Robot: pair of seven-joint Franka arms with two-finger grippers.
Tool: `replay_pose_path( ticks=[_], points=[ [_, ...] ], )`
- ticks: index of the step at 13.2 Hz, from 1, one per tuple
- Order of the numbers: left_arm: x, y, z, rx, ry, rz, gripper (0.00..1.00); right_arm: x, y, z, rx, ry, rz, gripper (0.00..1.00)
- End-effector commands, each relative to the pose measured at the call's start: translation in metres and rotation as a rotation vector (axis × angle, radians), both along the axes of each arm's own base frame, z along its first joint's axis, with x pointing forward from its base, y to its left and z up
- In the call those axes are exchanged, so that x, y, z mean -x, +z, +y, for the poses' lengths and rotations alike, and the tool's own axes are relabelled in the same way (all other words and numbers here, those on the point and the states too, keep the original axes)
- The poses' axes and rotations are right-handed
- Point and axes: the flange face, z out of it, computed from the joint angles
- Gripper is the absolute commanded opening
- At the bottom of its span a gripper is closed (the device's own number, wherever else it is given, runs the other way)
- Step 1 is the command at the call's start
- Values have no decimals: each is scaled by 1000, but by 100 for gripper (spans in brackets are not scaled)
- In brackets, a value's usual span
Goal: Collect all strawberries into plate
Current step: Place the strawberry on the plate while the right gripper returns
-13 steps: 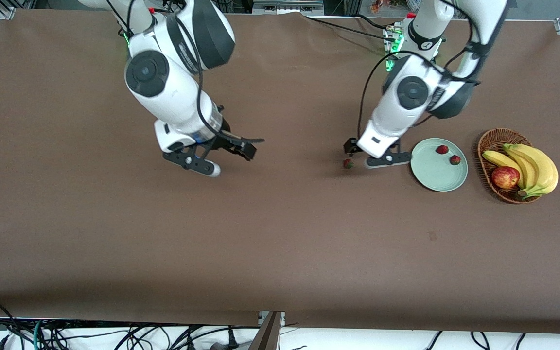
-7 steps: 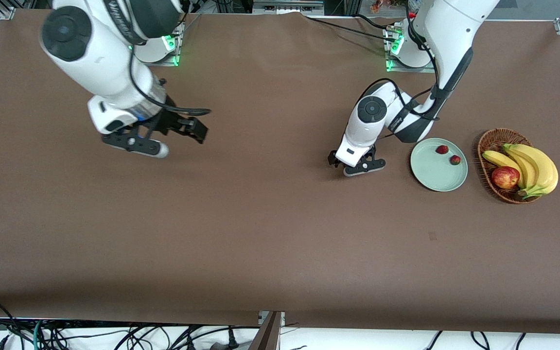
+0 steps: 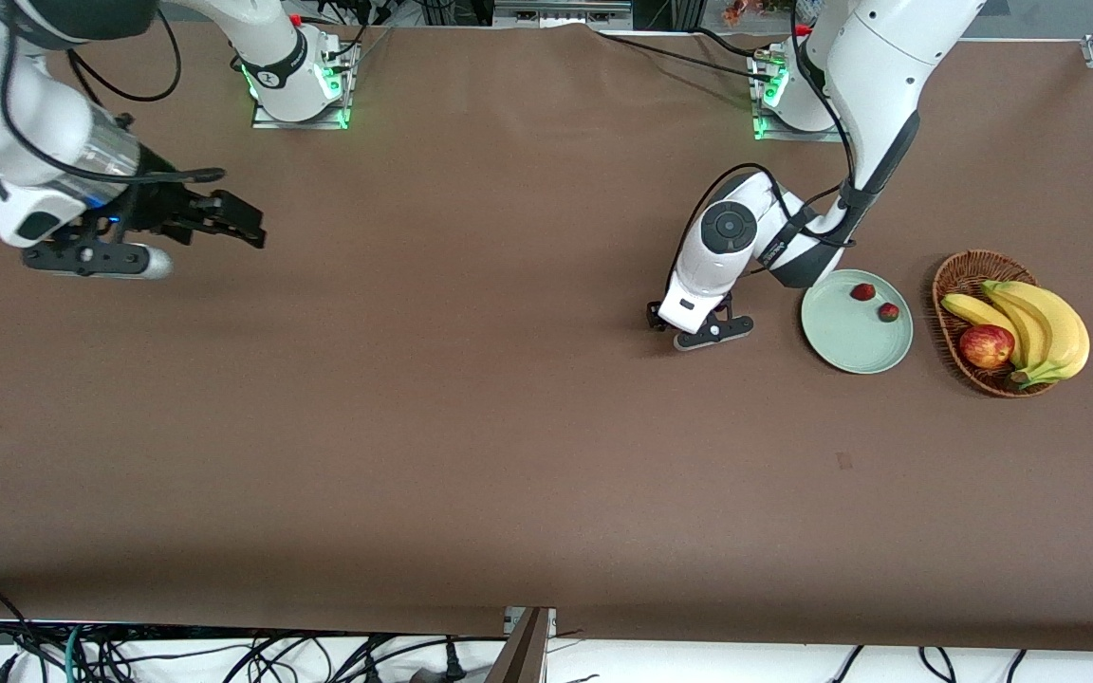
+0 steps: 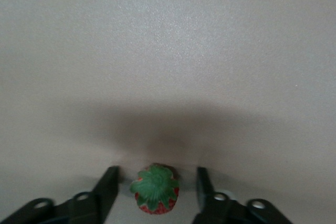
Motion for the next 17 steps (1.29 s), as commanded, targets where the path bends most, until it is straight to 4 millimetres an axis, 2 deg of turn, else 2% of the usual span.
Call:
replay_pose_path(
  ticks=[1,2,3,5,6,8,9,11,13,15,17],
  points=[
    [-3,6,-4,-7,24,-8,19,12,3,-22,32,65,3,100],
    [-4,7,-3,-17,25,-2,10,14,5,-28,50,110,-14,100],
    [-6,12,-4,-22,29,-1,7,16,6,-29,63,120,-19,100],
    [-15,20,-4,-36,42,28,5,17,9,-32,66,133,-22,100],
    [-24,30,-5,-42,39,47,5,17,10,-32,65,149,-25,100],
    [-54,71,1,9,22,119,5,13,8,-34,59,147,-31,100],
    [-64,92,19,30,9,154,5,9,6,-36,62,143,-49,100],
    [-79,123,68,48,-30,161,5,1,5,-39,73,158,-79,100],
    [-92,137,135,44,-94,195,5,-5,8,-45,100,228,-102,100],
    [-99,134,206,38,-174,220,6,-8,15,-50,100,211,-107,100],
    [-101,119,267,38,-242,234,7,-8,16,-49,100,214,-106,100]
  ],
)
